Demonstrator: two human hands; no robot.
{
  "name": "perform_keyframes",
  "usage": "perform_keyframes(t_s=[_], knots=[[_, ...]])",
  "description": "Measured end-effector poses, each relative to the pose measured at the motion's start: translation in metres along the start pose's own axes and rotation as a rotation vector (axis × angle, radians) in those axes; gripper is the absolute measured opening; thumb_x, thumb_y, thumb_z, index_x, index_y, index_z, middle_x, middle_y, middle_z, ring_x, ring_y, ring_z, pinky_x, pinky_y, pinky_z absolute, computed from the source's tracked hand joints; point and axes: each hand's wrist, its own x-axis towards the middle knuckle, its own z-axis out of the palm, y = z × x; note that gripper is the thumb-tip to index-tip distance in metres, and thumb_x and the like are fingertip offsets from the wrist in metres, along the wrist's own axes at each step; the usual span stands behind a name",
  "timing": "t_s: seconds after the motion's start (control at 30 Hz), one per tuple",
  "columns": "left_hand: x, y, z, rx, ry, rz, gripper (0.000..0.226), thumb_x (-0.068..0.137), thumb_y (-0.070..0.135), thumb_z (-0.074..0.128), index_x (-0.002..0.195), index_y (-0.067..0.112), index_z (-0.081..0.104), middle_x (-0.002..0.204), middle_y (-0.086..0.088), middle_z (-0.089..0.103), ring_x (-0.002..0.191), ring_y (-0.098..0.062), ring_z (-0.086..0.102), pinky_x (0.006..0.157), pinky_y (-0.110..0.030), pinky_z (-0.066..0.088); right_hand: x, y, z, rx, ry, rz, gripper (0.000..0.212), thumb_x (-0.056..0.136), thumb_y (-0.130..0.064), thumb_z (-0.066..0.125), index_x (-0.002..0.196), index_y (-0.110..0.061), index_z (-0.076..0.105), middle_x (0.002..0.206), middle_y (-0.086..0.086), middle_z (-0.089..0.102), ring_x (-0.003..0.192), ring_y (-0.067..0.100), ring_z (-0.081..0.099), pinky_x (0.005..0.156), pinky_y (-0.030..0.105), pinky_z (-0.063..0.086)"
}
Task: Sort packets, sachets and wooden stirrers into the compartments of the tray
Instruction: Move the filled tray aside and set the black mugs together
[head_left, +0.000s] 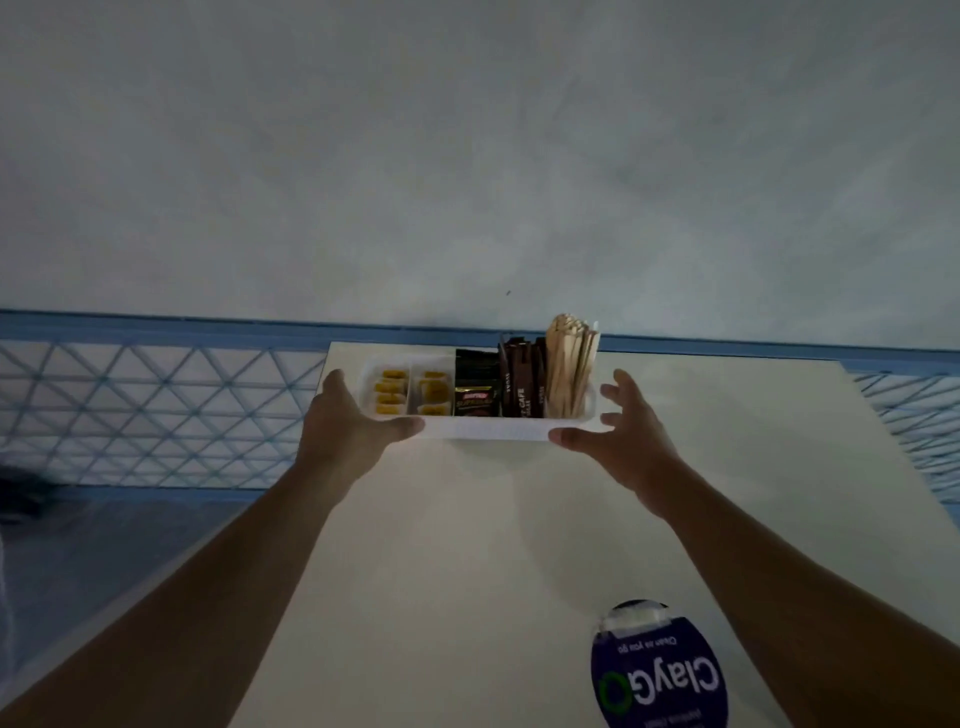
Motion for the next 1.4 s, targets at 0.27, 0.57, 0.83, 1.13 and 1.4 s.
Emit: perform_keyframes(t_s=[0.27,0.57,0.83,1.13,1.4], knots=[[-0.065,0.023,-0.004,-0.086,0.029,0.112,0.081,0.072,0.034,0.086,0.138,0.014,0.045,0.129,-0.010,0.058,0.111,-0.025,0.058,0.081,-0.032,0.045,-0.057,-0.008,-0.030,-0.024,0.050,-0.037,0.083,0.079,-0.036,0.082,0.149,-0.024,0.038,0.144,-0.001,0.052,0.117,0.018,0.056,0.096,0.040,0.053],[-0.166,0.058,0.029,-0.121,-0.172,0.278,0.050,0.078,0.034,0.080,0.122,0.020,0.058,0.113,0.004,0.063,0.101,-0.013,0.060,0.074,-0.024,0.046,-0.151,0.002,-0.075,-0.089,0.114,-0.076,0.063,0.084,-0.039,0.077,0.140,-0.022,0.053,0.135,-0.004,0.060,0.112,0.013,0.060,0.089,0.030,0.050],[-0.253,0.073,0.083,-0.029,-0.397,0.408,0.035,0.081,0.034,0.078,0.111,0.021,0.066,0.104,0.008,0.069,0.089,-0.007,0.064,0.076,-0.022,0.048,-0.230,0.031,-0.127,-0.063,0.324,-0.076,0.029,0.086,-0.034,0.076,0.111,-0.018,0.073,0.099,-0.008,0.074,0.089,0.005,0.067,0.080,0.021,0.052],[-0.330,0.068,0.156,0.061,-0.633,0.478,0.020,0.084,0.028,0.074,0.099,0.014,0.070,0.092,0.007,0.068,0.092,-0.010,0.064,0.074,-0.013,0.047,-0.299,0.106,-0.186,-0.019,0.494,0.059,0.006,0.088,-0.028,0.073,0.092,-0.025,0.076,0.083,-0.011,0.072,0.072,-0.011,0.060,0.058,0.008,0.043],[-0.367,0.063,0.215,0.119,-0.801,0.402,0.031,0.090,0.026,0.069,0.118,0.013,0.068,0.118,0.001,0.069,0.108,-0.012,0.063,0.088,-0.022,0.047,-0.330,0.184,-0.202,-0.020,0.562,0.221,0.008,0.088,-0.027,0.072,0.090,-0.022,0.078,0.081,-0.008,0.073,0.071,-0.005,0.061,0.057,0.018,0.040]])
